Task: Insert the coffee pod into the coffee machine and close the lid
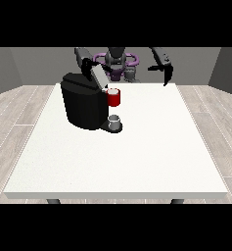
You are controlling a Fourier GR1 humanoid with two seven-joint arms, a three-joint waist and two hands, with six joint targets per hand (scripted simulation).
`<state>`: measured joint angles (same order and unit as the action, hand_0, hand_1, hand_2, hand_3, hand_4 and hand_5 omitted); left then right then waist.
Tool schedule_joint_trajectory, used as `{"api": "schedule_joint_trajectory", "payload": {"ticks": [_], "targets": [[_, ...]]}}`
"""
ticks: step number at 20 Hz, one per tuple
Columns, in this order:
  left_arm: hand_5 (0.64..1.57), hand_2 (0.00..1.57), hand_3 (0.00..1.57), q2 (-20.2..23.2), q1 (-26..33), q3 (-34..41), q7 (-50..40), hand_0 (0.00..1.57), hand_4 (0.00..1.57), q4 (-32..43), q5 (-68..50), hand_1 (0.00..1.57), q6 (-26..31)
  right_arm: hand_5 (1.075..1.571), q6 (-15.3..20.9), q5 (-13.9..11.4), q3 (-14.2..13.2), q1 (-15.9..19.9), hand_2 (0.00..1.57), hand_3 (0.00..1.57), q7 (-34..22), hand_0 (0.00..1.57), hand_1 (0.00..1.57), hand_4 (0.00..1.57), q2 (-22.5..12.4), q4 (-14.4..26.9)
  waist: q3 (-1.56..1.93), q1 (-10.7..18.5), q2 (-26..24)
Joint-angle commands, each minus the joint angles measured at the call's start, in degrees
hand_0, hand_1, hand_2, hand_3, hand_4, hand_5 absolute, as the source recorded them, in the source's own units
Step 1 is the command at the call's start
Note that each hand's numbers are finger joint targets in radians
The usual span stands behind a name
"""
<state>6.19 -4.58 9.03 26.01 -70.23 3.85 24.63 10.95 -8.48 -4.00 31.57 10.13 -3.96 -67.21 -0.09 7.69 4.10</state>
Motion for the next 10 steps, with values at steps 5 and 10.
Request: {"api": "schedule_joint_trajectory", "payload": {"ticks": [5, 10], "targets": [[1.571, 0.00, 0.00, 1.3, -3.4, 1.1, 0.5, 0.00, 0.36, 1.8, -1.3, 0.00, -0.5, 1.571, -2.0, 1.8, -3.1, 4.0, 0.00, 0.00, 5.2, 0.00, 0.00, 0.43, -2.5, 6.7, 0.10, -0.1, 3.6], [1.571, 0.00, 0.00, 0.9, -4.2, 2.0, 1.3, 0.00, 0.38, 4.4, -1.5, 0.00, -2.1, 1.571, -1.3, 0.9, -0.9, 3.3, 0.00, 0.00, 4.5, 0.00, 0.00, 0.40, -0.6, 5.3, 0.09, -0.9, 4.1]]}}
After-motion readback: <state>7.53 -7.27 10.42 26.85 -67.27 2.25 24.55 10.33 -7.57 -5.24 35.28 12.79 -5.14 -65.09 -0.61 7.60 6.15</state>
